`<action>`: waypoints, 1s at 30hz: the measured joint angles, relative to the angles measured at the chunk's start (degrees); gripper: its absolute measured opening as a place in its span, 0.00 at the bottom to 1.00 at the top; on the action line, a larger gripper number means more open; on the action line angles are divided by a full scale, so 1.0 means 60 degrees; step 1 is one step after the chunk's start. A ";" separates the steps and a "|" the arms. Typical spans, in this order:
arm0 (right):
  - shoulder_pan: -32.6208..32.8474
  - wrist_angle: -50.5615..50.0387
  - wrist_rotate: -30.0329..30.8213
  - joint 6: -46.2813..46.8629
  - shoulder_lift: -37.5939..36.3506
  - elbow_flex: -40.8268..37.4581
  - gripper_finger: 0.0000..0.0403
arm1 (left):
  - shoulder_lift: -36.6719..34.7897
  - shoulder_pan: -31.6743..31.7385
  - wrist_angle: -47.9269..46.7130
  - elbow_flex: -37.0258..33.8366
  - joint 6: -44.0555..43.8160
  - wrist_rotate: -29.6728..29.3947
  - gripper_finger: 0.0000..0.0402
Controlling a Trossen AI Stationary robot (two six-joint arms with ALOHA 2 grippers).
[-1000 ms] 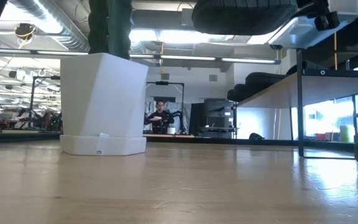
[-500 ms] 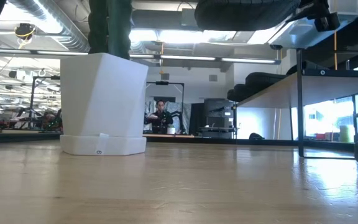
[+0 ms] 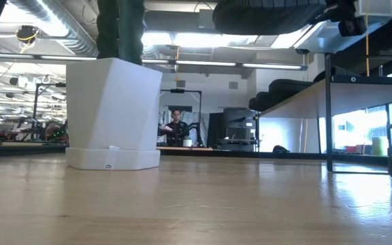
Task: Pick and place slides into the shelf
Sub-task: Put the black slide on the shelf
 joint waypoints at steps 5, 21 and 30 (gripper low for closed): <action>-0.0007 0.0010 0.0022 -0.0450 -0.0007 0.0000 0.13 | 0.0000 -0.0004 0.0013 0.0002 -0.0045 0.0018 0.14; 0.0000 0.0105 -0.0044 -0.0826 -0.0107 0.0000 0.09 | -0.0003 0.0076 -0.0194 0.0002 -0.1836 -0.0309 0.29; 0.0000 0.0032 0.0534 -0.0358 -0.0825 0.0000 0.09 | -0.0007 0.0361 -0.0324 0.0002 -0.2614 -0.0452 0.53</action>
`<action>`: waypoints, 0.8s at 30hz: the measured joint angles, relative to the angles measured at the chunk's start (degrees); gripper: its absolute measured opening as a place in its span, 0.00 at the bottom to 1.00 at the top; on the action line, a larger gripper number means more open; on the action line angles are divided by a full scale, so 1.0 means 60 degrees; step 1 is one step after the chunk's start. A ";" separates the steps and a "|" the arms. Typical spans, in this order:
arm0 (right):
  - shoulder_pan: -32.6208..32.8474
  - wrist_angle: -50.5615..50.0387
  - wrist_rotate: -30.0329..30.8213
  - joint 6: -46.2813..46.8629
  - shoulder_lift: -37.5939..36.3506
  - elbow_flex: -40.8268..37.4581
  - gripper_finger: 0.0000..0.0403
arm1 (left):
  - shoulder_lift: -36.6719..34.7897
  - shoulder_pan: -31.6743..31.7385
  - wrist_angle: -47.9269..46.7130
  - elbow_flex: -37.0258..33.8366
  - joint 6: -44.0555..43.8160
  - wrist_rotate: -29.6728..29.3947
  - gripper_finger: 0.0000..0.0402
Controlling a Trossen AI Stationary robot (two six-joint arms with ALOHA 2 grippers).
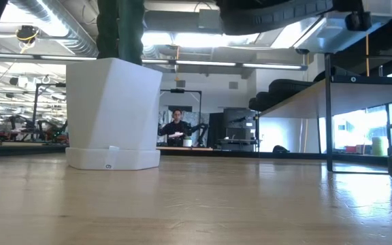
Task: Pick and place slides into the shelf
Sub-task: Put the black slide on the shelf
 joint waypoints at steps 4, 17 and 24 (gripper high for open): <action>0.0000 -0.0401 0.0652 0.0270 -0.0615 0.0000 0.09 | -0.0110 0.0211 -0.0029 0.0004 -0.0922 0.0284 0.54; -0.0003 -0.3137 0.2032 0.1624 -0.2510 0.0004 0.09 | -0.1238 0.1452 -0.0523 0.0004 -0.3942 0.1170 0.54; -0.0007 -0.3985 0.2067 0.2303 -0.3145 -0.0326 0.09 | -0.1300 0.1936 -0.0968 0.0000 -0.4733 0.1253 0.54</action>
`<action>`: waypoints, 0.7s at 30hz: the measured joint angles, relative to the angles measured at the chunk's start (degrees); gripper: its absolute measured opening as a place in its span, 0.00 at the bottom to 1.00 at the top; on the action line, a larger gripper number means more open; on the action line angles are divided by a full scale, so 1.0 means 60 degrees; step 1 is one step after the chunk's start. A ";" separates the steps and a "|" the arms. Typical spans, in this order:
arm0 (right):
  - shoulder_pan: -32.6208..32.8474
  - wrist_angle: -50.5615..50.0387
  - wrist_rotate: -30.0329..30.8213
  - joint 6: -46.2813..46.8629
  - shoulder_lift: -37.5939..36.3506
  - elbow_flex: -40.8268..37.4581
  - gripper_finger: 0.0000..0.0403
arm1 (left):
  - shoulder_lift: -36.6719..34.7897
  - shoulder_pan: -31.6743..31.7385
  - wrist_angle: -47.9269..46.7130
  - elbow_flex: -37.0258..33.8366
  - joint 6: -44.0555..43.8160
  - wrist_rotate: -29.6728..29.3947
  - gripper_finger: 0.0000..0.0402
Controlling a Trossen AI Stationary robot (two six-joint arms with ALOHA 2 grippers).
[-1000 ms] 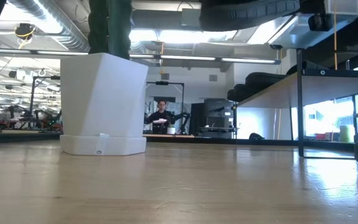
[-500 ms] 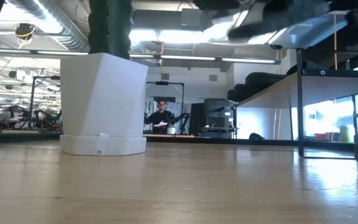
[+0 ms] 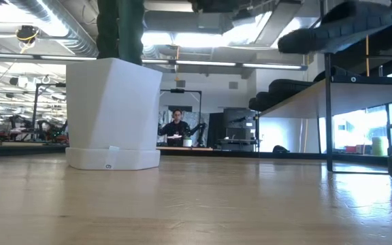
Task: Pick and place slides into the shelf
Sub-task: Put the black slide on the shelf
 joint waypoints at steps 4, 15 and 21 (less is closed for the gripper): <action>0.0000 -0.0533 -0.0292 0.0250 -0.0198 -0.0656 0.09 | 0.0000 0.0114 -0.0089 0.0000 -0.0021 -0.0001 0.54; 0.0000 -0.1084 -0.0324 0.0139 -0.0364 -0.1849 0.09 | 0.0007 0.0108 -0.0011 0.0000 -0.0021 -0.0002 0.54; 0.0000 -0.1342 -0.0248 0.0079 -0.0364 -0.1852 0.10 | 0.0011 0.0108 -0.0016 0.0000 -0.0021 -0.0004 0.54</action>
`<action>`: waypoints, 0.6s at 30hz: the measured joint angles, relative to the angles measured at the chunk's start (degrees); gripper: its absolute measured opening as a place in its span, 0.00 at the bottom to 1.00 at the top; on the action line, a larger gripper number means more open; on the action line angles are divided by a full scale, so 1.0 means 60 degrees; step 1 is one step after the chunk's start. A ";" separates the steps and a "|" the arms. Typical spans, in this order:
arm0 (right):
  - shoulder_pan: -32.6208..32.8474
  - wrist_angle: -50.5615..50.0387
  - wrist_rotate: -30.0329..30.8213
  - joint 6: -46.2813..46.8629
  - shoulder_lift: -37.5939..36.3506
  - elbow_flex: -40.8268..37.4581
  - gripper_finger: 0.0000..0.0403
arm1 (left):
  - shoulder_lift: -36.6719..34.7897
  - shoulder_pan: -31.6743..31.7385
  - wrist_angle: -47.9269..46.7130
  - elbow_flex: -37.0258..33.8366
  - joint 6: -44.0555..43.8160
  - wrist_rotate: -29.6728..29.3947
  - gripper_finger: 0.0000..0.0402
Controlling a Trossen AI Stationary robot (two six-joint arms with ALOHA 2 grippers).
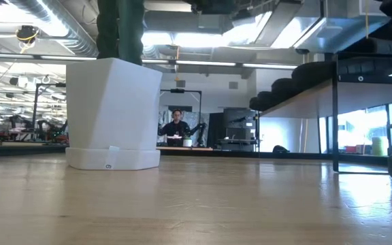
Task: Pick and place slides into the shelf
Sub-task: Put the black slide on the shelf
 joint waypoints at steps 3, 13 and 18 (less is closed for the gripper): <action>0.0000 -0.0389 0.0000 0.0000 0.0004 0.0000 0.10 | 0.0004 0.0000 -0.0004 0.0000 0.0000 -0.0004 0.54; 0.0000 -0.0715 -0.0010 -0.0002 0.0007 0.0000 0.15 | 0.0004 0.0000 -0.0007 0.0000 0.0000 -0.0004 0.54; 0.0000 -0.0753 -0.0390 -0.0007 0.0011 0.0000 0.20 | 0.0004 -0.0004 -0.0011 0.0000 0.0003 -0.0004 0.54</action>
